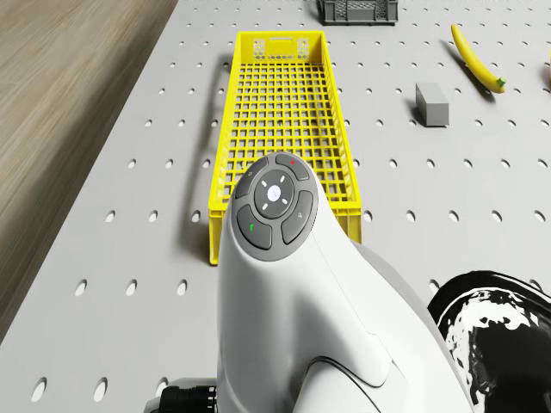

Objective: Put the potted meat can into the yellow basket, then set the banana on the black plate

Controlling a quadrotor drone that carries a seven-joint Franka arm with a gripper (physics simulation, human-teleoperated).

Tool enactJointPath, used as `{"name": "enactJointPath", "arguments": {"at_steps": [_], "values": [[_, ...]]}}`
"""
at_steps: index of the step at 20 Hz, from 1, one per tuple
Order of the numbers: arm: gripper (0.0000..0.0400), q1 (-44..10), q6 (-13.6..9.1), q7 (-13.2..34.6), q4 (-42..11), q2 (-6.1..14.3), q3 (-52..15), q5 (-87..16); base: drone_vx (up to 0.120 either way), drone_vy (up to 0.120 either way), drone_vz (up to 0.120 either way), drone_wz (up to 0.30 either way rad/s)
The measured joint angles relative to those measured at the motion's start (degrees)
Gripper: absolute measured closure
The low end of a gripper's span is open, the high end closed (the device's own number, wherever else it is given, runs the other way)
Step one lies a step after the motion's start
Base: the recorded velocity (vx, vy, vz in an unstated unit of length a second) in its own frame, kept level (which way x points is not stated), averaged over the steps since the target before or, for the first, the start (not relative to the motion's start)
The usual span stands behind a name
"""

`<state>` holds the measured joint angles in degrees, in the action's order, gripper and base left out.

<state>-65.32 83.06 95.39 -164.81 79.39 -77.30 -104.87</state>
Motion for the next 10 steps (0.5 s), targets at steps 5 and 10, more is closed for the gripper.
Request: {"name": "enactJointPath", "arguments": {"at_steps": [5, 10], "values": [[0.0, -0.19, 0.74, 0.17, 0.04, 0.8, -0.15, 0.35, 0.12, 0.0, 0.0, 0.0], [0.0, -0.33, 2.11, 0.16, 0.32, 1.74, 1.35, -0.87, 0.0, 0.0, 0.0, 0.0]]}}
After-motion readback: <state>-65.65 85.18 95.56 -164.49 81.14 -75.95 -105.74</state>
